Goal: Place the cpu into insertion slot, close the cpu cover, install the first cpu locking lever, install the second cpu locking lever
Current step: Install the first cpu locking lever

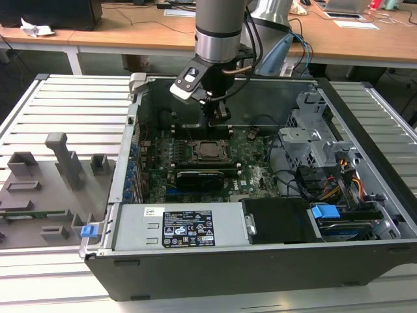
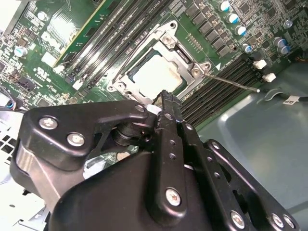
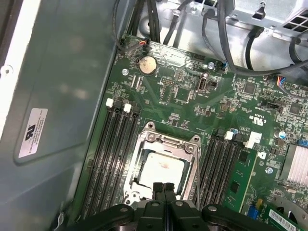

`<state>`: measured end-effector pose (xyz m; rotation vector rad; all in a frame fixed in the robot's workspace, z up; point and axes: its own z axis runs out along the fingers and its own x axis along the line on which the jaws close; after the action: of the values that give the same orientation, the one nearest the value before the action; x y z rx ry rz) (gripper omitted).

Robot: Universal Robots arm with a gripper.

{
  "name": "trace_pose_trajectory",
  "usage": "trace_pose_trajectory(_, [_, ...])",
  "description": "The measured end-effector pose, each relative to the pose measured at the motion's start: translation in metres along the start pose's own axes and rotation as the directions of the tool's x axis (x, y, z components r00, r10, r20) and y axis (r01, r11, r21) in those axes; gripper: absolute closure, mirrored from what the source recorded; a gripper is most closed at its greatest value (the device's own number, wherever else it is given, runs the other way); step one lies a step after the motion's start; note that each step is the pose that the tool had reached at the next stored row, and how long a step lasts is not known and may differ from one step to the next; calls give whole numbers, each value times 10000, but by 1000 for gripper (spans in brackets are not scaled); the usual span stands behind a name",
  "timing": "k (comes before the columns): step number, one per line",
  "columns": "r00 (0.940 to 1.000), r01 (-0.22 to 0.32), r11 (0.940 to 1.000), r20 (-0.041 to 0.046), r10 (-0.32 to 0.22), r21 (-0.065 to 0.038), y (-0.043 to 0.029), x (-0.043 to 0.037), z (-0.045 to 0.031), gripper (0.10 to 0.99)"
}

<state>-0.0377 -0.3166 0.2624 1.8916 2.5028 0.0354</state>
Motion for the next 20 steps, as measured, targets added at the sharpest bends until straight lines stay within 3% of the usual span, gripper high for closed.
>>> trace_pose_trajectory(14, [9991, 427, 9991, -9, -427, 5, 0, 0, 0, 980])
trace_pose_trajectory(20, [9953, 963, 9953, -20, -963, 9, 0, 0, 0, 980])
